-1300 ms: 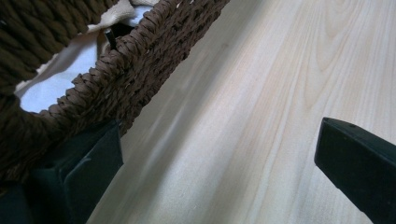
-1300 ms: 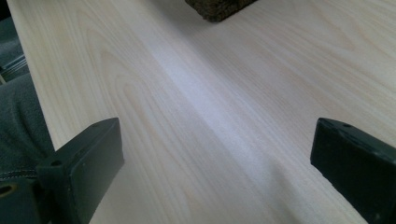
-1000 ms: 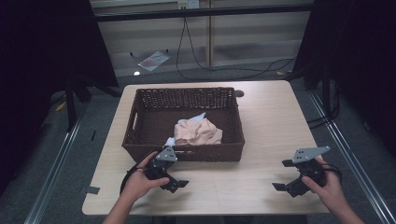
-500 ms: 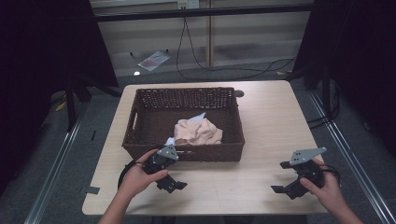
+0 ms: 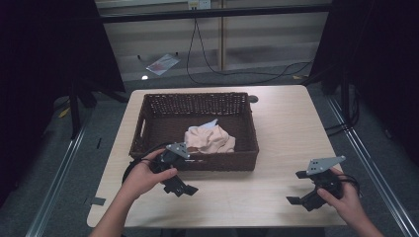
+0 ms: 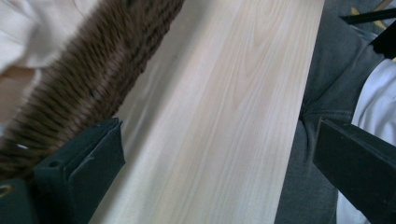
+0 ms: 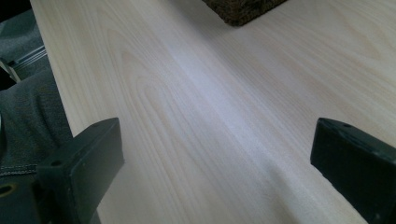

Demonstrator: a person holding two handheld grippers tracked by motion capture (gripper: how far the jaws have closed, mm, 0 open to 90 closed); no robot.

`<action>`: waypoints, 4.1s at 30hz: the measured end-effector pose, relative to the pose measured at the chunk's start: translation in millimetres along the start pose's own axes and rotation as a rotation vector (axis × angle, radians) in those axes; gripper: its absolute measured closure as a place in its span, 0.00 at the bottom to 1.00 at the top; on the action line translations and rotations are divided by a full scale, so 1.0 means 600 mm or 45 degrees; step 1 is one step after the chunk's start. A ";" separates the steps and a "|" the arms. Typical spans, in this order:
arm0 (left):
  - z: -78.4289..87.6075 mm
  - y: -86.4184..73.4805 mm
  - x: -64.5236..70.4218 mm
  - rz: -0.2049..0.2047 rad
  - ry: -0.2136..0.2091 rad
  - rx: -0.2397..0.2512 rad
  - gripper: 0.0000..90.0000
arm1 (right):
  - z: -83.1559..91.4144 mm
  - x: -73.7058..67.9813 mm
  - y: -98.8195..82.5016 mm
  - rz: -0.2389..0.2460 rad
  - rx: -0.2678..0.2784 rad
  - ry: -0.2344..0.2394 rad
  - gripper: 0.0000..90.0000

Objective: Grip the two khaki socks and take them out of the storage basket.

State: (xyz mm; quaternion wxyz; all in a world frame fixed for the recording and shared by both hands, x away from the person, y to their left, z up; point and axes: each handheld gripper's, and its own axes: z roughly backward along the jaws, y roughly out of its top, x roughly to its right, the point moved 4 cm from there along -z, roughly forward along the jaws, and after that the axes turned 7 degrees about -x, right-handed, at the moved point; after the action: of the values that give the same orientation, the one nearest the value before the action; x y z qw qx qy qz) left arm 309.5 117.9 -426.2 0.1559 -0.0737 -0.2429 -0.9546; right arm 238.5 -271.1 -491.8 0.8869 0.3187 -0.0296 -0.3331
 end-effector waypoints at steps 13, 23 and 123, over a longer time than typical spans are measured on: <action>0.029 0.032 -0.012 0.047 -0.026 0.003 0.02 | 0.001 -0.004 0.001 0.010 -0.003 0.001 0.03; 0.049 0.056 -0.045 0.065 0.006 -0.028 0.03 | 0.001 -0.005 0.002 0.010 0.000 0.003 0.03; 0.098 0.131 -0.215 0.446 0.056 -0.174 0.98 | 0.007 -0.013 0.010 0.048 0.036 0.047 0.03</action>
State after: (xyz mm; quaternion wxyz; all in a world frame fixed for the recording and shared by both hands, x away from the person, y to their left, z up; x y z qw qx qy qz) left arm 461.2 114.8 -368.0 0.3195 -0.1044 -0.1574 -0.9286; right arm 234.9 -265.3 -483.7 0.8888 0.3368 -0.0237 -0.3100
